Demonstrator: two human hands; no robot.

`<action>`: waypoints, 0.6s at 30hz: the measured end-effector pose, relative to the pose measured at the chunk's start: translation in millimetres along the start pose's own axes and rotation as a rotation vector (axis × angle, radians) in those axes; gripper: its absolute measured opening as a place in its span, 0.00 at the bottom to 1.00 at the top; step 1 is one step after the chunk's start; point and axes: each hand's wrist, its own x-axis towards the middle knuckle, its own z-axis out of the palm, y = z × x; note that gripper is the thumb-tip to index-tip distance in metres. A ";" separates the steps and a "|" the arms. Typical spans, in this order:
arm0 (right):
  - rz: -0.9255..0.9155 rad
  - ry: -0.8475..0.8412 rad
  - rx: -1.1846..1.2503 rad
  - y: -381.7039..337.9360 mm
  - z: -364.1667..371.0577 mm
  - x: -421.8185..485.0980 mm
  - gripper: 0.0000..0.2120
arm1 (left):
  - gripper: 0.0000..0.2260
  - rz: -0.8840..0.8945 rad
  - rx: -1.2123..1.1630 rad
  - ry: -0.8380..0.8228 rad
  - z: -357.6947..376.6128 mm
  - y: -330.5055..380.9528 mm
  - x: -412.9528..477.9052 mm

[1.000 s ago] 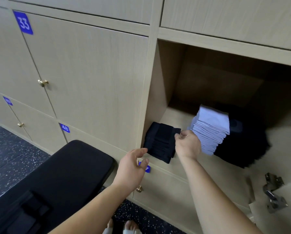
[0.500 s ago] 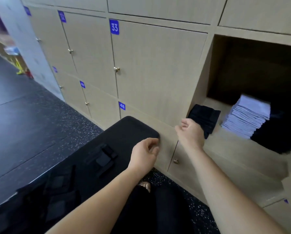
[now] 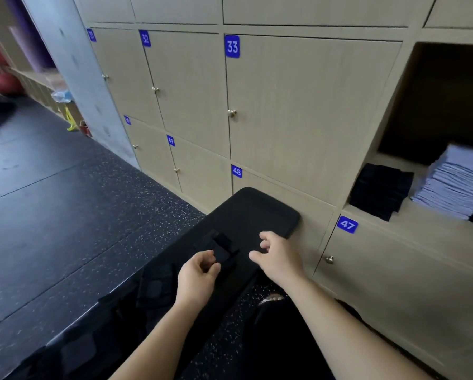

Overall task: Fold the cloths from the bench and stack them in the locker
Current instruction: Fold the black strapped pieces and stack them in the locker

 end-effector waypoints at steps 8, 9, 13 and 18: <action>0.069 -0.154 -0.136 -3.4 61.2 52.9 0.32 | 0.29 -0.226 0.102 0.034 3.8 -51.0 47.5; 0.073 -0.161 -0.148 -4.3 68.0 60.5 0.31 | 0.31 -0.242 0.117 0.035 5.9 -53.7 53.3; 0.073 -0.214 -0.199 -5.8 94.6 87.3 0.35 | 0.30 -0.323 0.189 0.017 17.2 -61.1 72.4; 0.051 -0.232 -0.306 -3.8 124.3 108.3 0.37 | 0.16 -0.386 0.262 0.038 27.7 -69.7 83.0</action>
